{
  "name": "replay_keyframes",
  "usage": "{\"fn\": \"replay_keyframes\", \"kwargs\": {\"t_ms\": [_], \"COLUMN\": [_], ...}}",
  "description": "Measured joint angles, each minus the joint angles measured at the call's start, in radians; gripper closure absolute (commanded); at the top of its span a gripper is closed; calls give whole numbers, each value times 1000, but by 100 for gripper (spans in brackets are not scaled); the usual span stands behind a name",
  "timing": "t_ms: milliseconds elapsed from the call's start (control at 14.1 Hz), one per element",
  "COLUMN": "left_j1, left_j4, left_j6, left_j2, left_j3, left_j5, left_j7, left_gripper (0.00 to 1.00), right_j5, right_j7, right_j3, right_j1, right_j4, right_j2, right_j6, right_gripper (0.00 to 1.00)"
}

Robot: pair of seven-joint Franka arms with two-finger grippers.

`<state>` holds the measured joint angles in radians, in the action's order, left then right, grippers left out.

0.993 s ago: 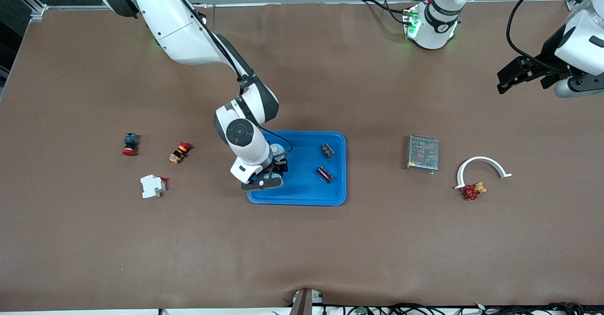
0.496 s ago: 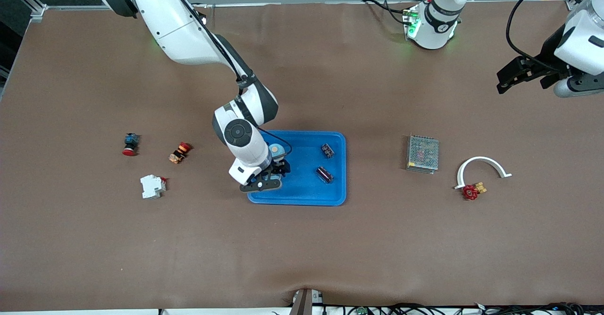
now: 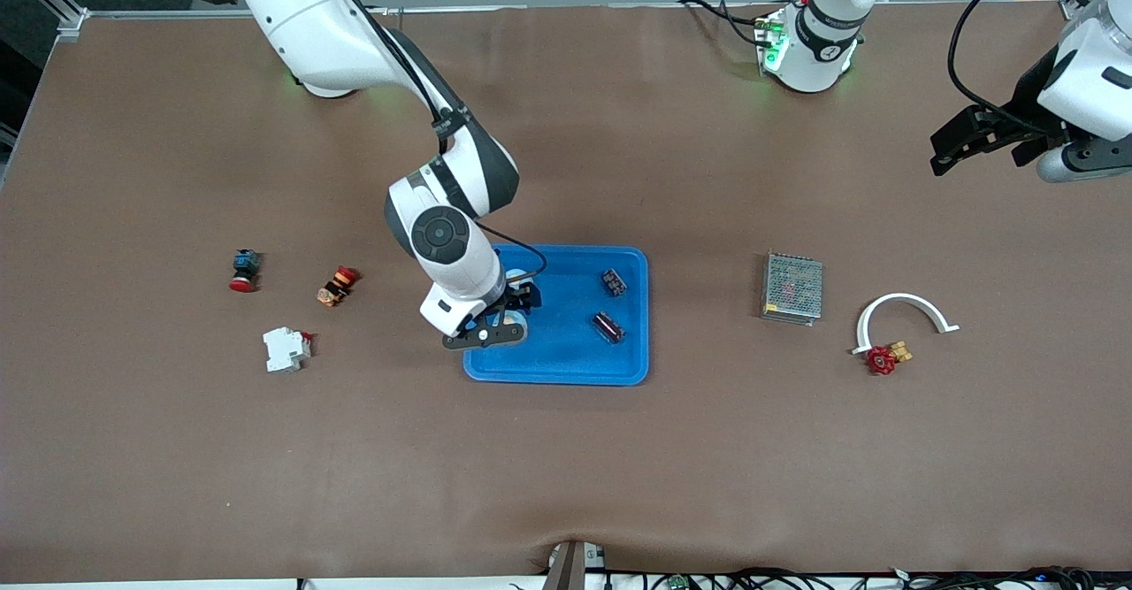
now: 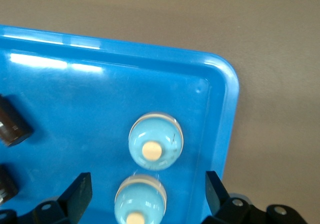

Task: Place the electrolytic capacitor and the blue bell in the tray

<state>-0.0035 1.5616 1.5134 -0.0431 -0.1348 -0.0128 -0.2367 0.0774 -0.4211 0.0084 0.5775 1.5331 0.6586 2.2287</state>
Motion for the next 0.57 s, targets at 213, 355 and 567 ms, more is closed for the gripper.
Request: {"fn": "replay_keyframes", "kwargs": {"t_ms": [213,355,567], "left_j1": [0,0,0], "left_j4": [0,1,1], "left_j6": [0,-1,-1], "left_j2": [0,0,0], "left_j3": [0,0,0], "left_j5": [0,0,0], "left_j7": [0,0,0], "left_gripper": [0,0,0], "right_j5": [0,0,0], "right_j7": [0,0,0], "right_j3": [1,2,3], "right_j1": [1,2,2], "right_j4": [-5,-7,-8], "right_j2": [-75,-145,-263], "right_j6": [-115,-217,-365], "right_gripper": [0,0,0]}}
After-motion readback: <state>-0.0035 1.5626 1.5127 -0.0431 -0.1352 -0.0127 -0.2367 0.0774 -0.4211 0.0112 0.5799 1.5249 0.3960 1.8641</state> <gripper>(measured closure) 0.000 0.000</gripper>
